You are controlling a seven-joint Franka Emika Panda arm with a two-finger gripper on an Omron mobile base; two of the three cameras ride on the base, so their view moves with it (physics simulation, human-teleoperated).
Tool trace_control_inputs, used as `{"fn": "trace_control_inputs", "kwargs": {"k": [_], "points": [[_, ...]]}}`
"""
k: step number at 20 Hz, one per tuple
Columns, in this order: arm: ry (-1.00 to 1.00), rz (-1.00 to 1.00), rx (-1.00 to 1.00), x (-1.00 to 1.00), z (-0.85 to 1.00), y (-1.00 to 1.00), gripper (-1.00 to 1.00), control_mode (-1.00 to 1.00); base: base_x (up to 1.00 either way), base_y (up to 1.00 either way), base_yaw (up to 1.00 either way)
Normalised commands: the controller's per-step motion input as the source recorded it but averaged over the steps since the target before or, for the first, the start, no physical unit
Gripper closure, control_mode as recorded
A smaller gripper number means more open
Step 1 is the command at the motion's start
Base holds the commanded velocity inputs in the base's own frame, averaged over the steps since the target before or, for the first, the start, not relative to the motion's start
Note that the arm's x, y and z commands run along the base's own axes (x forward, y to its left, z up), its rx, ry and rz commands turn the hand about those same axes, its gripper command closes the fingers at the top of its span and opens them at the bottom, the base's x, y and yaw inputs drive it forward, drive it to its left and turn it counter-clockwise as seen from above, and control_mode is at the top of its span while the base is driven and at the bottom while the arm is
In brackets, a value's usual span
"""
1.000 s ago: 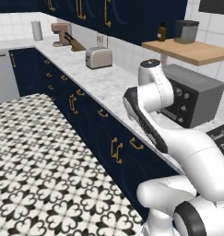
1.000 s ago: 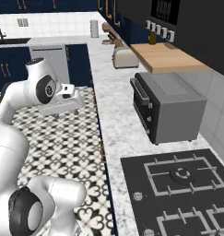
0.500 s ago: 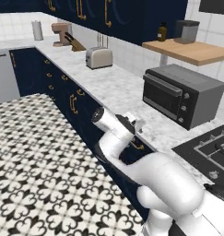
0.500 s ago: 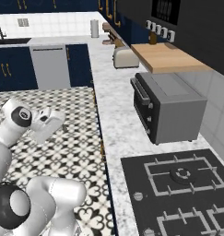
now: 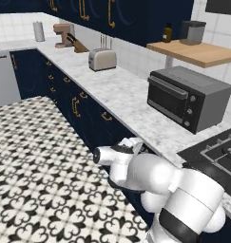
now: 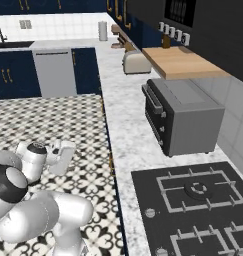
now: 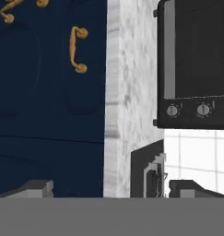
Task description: Take a straw from the drawer in front and place it inside the glass cup on the dining counter.
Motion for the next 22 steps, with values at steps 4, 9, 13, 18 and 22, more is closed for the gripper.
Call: {"fn": "trace_control_inputs", "kwargs": {"k": [4, 9, 13, 18, 22], "points": [[0.00, -0.06, -0.20, 0.86, -0.53, -0.02, -1.00, -1.00, 0.00, 0.00, 0.00], [0.00, -0.05, -0.15, 0.87, -0.46, -0.05, -1.00, -1.00, 0.00, 0.00, 0.00], [0.00, -0.09, -0.16, 0.86, -0.42, 0.00, -1.00, -1.00, 0.00, 0.00, 0.00], [0.00, -0.08, -0.14, 0.72, -0.43, -0.10, -1.00, -1.00, 0.00, 0.00, 0.00], [0.00, -0.08, -0.10, 0.61, -0.28, -0.18, -1.00, -1.00, 0.00, 0.00, 0.00]]}}
